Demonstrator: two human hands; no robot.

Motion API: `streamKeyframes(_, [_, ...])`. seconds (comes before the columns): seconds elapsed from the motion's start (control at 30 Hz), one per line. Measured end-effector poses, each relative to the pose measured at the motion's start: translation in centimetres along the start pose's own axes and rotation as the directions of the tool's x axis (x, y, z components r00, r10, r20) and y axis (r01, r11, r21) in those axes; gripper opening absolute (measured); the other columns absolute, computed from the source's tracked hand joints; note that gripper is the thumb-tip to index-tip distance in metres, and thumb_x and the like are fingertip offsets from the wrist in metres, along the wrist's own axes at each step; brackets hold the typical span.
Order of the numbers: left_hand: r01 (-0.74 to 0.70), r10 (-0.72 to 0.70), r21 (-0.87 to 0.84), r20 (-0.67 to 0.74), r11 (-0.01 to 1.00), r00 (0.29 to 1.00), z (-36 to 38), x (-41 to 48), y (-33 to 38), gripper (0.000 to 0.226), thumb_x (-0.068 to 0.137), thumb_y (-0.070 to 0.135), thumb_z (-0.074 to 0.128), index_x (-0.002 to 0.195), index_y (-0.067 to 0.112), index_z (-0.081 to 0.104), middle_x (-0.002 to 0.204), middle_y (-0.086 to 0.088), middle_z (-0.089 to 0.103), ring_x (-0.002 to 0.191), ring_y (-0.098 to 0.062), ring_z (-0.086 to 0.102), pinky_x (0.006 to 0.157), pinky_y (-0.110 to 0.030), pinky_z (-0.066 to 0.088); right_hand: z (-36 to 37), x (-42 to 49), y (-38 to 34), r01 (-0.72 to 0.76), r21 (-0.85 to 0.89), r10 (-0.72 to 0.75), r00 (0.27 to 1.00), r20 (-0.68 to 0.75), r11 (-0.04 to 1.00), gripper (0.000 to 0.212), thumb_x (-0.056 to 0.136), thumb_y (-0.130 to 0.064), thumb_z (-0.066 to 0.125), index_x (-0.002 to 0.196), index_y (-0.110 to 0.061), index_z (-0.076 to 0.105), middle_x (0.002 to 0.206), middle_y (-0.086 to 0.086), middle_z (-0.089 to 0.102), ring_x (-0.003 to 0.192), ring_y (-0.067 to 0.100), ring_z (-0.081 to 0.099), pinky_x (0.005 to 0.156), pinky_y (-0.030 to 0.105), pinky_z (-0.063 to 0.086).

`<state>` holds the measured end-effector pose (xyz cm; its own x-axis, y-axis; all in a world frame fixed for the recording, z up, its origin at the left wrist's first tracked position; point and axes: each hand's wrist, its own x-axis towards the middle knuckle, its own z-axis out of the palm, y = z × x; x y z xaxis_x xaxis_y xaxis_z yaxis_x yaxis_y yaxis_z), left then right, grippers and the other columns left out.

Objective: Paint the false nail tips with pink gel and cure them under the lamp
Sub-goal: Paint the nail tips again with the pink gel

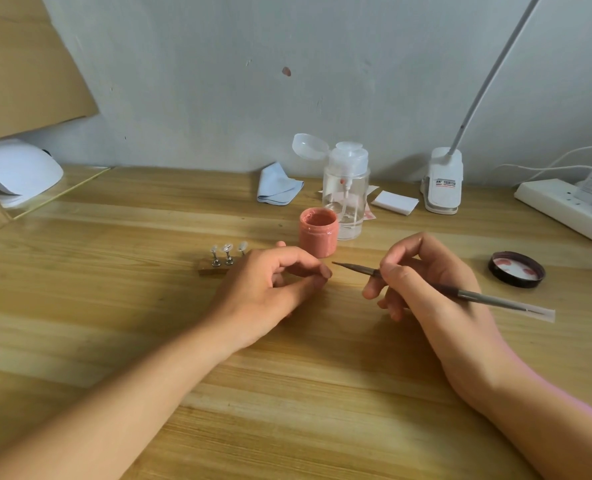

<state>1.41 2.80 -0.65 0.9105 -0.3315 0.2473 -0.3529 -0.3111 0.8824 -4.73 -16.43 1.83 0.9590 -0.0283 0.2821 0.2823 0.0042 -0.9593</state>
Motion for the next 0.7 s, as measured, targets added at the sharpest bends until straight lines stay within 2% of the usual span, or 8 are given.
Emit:
streamKeyframes(0.03, [-0.012, 0.012, 0.016, -0.001, 1.000, 1.000, 0.05, 0.06, -0.15, 0.015, 0.088, 0.023, 0.073, 0.089, 0.038, 0.074, 0.071, -0.001, 0.069, 0.058, -0.022, 0.039, 0.060, -0.029, 0.035, 0.03, 0.05, 0.01, -0.009, -0.004, 0.009, 1.000, 0.006, 1.000, 0.012, 0.093, 0.004, 0.052, 0.085, -0.006, 0.053, 0.068, 0.008, 0.069, 0.054, 0.006, 0.050, 0.052, 0.018, 0.042])
streamKeyframes(0.1, [-0.030, 0.030, 0.036, -0.011, 0.999, 0.999, 0.11, 0.05, -0.35, 0.018, 0.088, 0.021, 0.074, 0.090, 0.039, 0.075, 0.053, 0.011, 0.056, 0.050, -0.017, 0.031, 0.073, -0.029, 0.042, 0.08, 0.10, 0.01, -0.024, -0.011, 0.025, 1.000, 0.015, 1.000, 0.013, 0.093, 0.003, 0.053, 0.084, -0.007, 0.053, 0.069, 0.009, 0.069, 0.054, 0.005, 0.051, 0.054, 0.019, 0.043])
streamKeyframes(0.17, [-0.035, 0.036, 0.051, -0.019, 0.998, 0.999, 0.08, -0.04, -0.41, 0.018, 0.088, 0.021, 0.074, 0.090, 0.039, 0.075, 0.046, 0.018, 0.045, 0.046, -0.011, 0.027, 0.089, -0.034, 0.045, 0.11, 0.13, 0.02, -0.033, -0.010, 0.033, 0.999, 0.013, 0.999, 0.013, 0.093, 0.002, 0.054, 0.084, -0.007, 0.053, 0.069, 0.009, 0.069, 0.053, 0.005, 0.051, 0.054, 0.020, 0.043])
streamKeyframes(0.27, [-0.056, 0.057, 0.069, -0.020, 0.996, 0.998, 0.04, -0.07, -0.37, 0.018, 0.087, 0.022, 0.074, 0.090, 0.040, 0.075, 0.047, 0.013, 0.041, 0.044, -0.009, 0.024, 0.097, -0.022, 0.037, 0.11, 0.13, 0.02, -0.044, -0.026, 0.044, 0.999, 0.020, 0.999, 0.011, 0.092, 0.000, 0.055, 0.084, -0.008, 0.053, 0.070, 0.009, 0.070, 0.053, 0.005, 0.049, 0.056, 0.022, 0.044])
streamKeyframes(0.3, [-0.062, 0.064, 0.075, -0.023, 0.995, 0.998, 0.05, -0.05, -0.32, 0.020, 0.087, 0.020, 0.074, 0.090, 0.040, 0.076, 0.046, 0.012, 0.039, 0.044, -0.010, 0.024, 0.104, -0.018, 0.034, 0.11, 0.11, 0.01, -0.046, -0.034, 0.046, 0.999, 0.025, 0.998, 0.011, 0.092, 0.000, 0.055, 0.084, -0.008, 0.053, 0.070, 0.009, 0.070, 0.053, 0.005, 0.049, 0.056, 0.022, 0.044])
streamKeyframes(0.37, [-0.066, 0.070, 0.088, -0.036, 0.994, 0.997, 0.08, -0.01, -0.19, 0.024, 0.087, 0.015, 0.074, 0.088, 0.039, 0.076, 0.045, 0.012, 0.035, 0.043, -0.010, 0.021, 0.114, -0.010, 0.020, 0.08, 0.11, 0.02, -0.040, -0.041, 0.041, 0.999, 0.022, 0.998, 0.012, 0.092, 0.000, 0.055, 0.084, -0.008, 0.054, 0.070, 0.008, 0.070, 0.053, 0.005, 0.049, 0.057, 0.023, 0.044])
streamKeyframes(0.57, [-0.070, 0.076, 0.114, -0.051, 0.991, 0.996, 0.01, 0.04, -0.03, 0.027, 0.088, 0.013, 0.073, 0.088, 0.040, 0.076, 0.048, 0.004, 0.037, 0.043, -0.009, 0.019, 0.115, -0.007, 0.012, 0.09, 0.01, -0.04, -0.016, -0.039, 0.018, 0.999, 0.035, 0.999, 0.012, 0.091, 0.002, 0.055, 0.083, -0.007, 0.053, 0.070, 0.008, 0.069, 0.054, 0.007, 0.048, 0.057, 0.024, 0.042])
streamKeyframes(0.7, [-0.082, 0.088, 0.116, -0.048, 0.990, 0.995, 0.00, 0.09, -0.06, 0.027, 0.088, 0.014, 0.072, 0.088, 0.041, 0.076, 0.044, 0.007, 0.040, 0.041, -0.009, 0.020, 0.115, -0.006, 0.011, 0.04, -0.04, -0.06, -0.009, -0.058, 0.011, 0.999, 0.038, 0.998, 0.013, 0.091, 0.003, 0.054, 0.083, -0.006, 0.053, 0.070, 0.008, 0.068, 0.055, 0.007, 0.048, 0.057, 0.026, 0.042])
